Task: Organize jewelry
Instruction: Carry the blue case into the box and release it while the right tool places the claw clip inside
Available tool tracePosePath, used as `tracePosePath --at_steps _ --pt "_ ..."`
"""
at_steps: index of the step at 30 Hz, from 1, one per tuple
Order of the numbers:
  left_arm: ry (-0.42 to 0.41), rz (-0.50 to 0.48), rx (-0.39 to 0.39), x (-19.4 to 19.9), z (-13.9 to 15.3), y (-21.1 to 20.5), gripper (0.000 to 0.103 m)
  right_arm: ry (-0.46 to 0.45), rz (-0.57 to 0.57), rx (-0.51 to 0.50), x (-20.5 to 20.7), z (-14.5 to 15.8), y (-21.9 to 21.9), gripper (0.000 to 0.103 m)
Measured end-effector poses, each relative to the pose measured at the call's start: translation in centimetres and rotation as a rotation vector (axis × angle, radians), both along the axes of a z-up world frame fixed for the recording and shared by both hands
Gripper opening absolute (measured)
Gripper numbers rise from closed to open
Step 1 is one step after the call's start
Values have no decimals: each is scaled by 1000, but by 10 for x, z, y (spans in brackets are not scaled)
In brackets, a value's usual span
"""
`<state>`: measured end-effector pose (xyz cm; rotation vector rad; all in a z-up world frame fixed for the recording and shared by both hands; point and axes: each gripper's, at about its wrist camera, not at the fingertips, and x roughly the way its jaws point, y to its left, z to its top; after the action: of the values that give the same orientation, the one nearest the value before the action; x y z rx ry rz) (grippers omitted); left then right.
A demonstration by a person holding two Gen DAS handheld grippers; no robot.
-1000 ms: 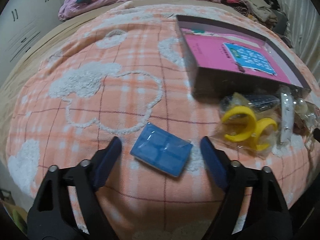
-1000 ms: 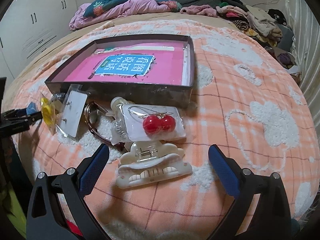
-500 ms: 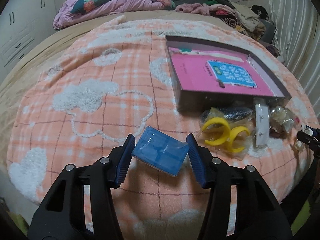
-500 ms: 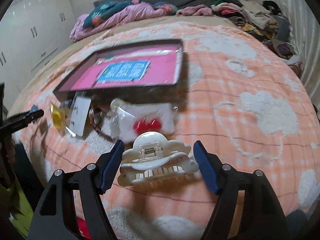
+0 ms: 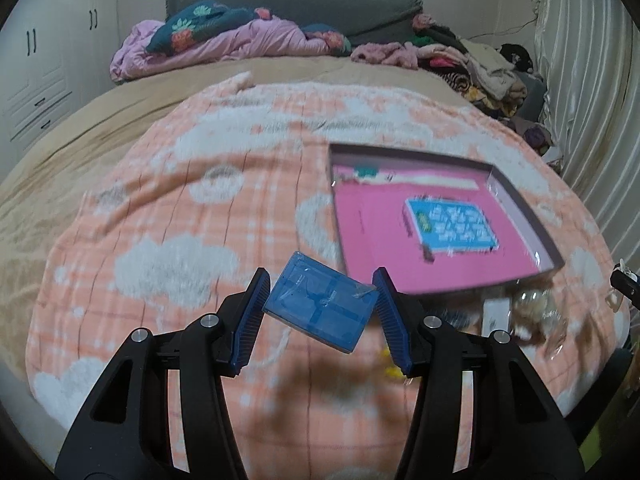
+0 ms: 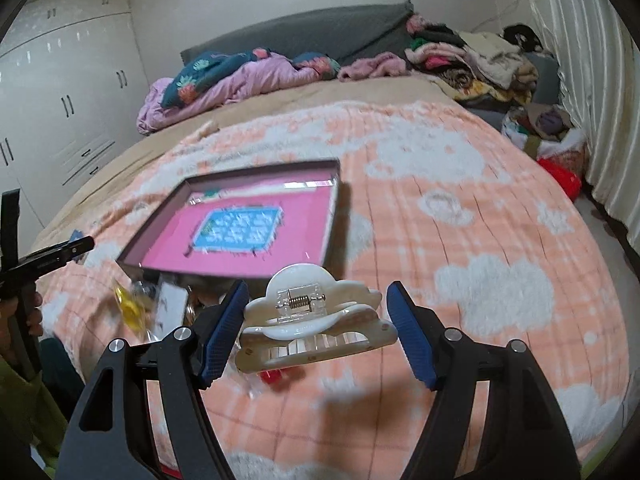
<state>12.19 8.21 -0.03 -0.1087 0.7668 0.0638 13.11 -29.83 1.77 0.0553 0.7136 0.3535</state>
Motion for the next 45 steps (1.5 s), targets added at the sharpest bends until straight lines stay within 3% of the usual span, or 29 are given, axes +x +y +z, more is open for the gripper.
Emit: tracePosePath --at_steps 10,19,26,34,45 --pt "-23 -33 -15 36 12 -19 45 -34 100 14 33 14 48 70" --pt "-3 -61 -36 67 3 -35 45 -40 145 4 61 11 84 70" --pt "19 -78 -44 85 -9 -47 45 3 101 50 87 -4 86 70" --pt "61 -98 -37 97 -26 -60 45 29 87 -24 98 -32 89 70" --pt "96 -90 -30 103 -38 -62 45 64 62 -30 108 -49 83 71"
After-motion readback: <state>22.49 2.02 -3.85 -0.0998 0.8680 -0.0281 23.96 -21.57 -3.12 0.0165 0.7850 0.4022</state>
